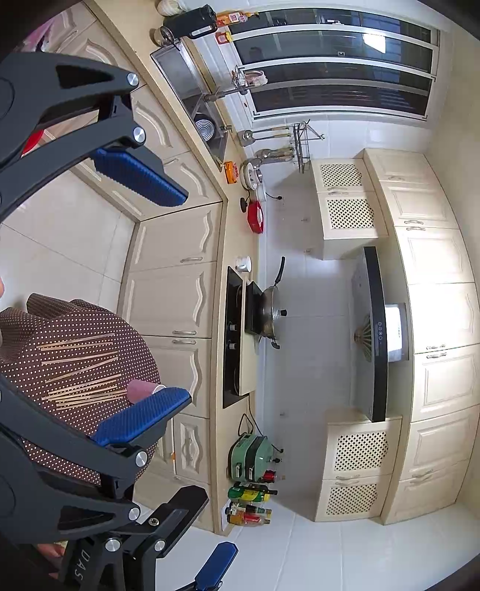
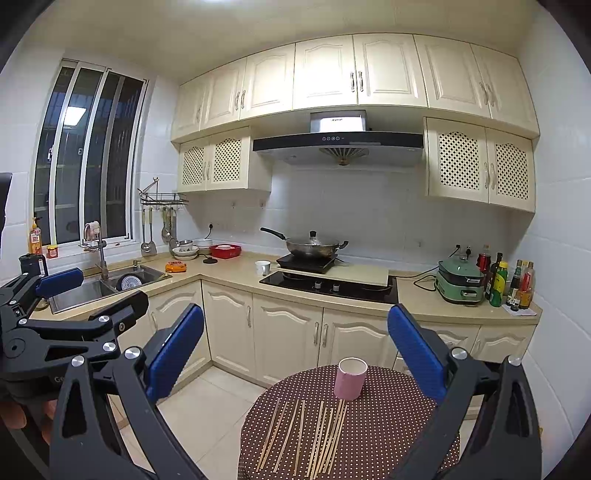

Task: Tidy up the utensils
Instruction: 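Move both tools toward the wooden sticks on the dotted table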

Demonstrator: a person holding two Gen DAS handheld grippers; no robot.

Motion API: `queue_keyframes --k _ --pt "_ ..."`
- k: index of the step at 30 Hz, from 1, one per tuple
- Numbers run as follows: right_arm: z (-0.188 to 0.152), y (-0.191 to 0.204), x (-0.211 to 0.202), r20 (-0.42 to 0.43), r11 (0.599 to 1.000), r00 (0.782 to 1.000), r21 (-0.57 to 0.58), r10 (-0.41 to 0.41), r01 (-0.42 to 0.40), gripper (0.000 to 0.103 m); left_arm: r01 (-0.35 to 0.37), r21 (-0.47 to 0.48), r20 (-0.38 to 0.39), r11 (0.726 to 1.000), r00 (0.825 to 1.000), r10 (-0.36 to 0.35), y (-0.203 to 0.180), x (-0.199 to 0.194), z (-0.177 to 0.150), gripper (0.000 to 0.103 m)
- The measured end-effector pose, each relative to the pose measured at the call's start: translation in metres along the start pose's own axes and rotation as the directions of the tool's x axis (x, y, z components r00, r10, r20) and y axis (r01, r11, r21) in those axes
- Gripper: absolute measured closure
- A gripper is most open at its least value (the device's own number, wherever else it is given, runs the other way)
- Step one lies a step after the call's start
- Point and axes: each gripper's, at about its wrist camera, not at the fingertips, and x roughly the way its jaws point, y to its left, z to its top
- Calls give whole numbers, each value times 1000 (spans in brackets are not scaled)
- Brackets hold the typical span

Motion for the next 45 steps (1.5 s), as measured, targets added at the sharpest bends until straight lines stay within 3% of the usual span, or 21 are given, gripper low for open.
queue_keyframes --k 45 --pt "-7 26 29 -38 999 998 23 -42 43 7 49 4 -26 999 998 -49 18 36 -6 6"
